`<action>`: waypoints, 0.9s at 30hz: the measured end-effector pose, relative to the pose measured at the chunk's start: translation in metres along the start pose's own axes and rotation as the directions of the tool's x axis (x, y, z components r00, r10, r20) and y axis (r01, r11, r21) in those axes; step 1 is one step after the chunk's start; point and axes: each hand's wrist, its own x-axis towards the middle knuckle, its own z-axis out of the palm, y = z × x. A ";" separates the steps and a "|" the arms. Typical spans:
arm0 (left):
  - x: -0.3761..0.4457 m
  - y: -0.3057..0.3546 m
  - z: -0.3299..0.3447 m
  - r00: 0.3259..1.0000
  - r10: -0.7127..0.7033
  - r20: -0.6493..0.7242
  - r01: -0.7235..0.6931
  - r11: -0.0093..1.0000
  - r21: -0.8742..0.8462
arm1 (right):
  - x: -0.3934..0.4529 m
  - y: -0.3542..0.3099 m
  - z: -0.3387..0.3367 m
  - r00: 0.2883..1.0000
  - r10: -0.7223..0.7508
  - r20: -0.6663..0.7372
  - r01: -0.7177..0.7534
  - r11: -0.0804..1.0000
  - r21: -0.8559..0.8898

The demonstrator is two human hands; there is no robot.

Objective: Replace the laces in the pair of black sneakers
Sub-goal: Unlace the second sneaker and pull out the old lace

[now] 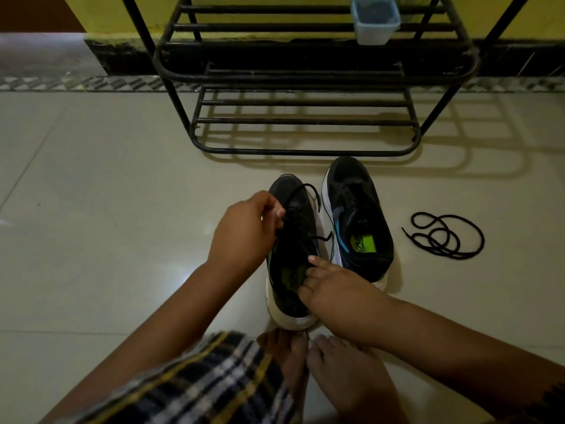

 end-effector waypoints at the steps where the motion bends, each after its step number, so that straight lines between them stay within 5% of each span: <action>1: 0.001 -0.001 -0.001 0.998 0.050 0.036 -0.053 0.996 0.070 | 0.000 -0.001 0.000 1.000 0.006 0.003 -0.006 1.000 0.012; 4: -0.006 -0.002 0.006 0.965 0.123 0.230 -0.205 0.905 0.372 | 0.000 -0.001 -0.001 0.999 0.028 -0.033 -0.028 0.999 0.026; 10: -0.009 -0.006 0.016 0.960 0.250 0.123 -0.279 0.863 0.422 | -0.001 -0.001 -0.001 0.997 0.019 -0.074 -0.017 0.999 0.033; 16: -0.001 -0.002 0.000 0.994 0.003 -0.110 -0.015 0.995 -0.101 | 0.000 -0.002 0.000 0.995 0.023 -0.099 -0.020 0.999 0.025; 20: 0.006 0.004 -0.015 0.969 -0.222 -0.108 0.129 0.830 -0.542 | -0.001 -0.002 0.001 0.994 0.031 -0.101 -0.028 0.999 0.025; 24: 0.010 0.005 -0.021 0.933 -0.349 -0.094 0.145 0.599 -0.787 | -0.001 -0.002 -0.002 0.994 0.031 -0.102 -0.026 0.998 0.049; 27: 0.009 -0.002 -0.016 0.920 -0.360 -0.151 0.126 0.640 -0.758 | -0.001 -0.003 -0.004 0.993 0.038 -0.112 -0.031 0.998 0.063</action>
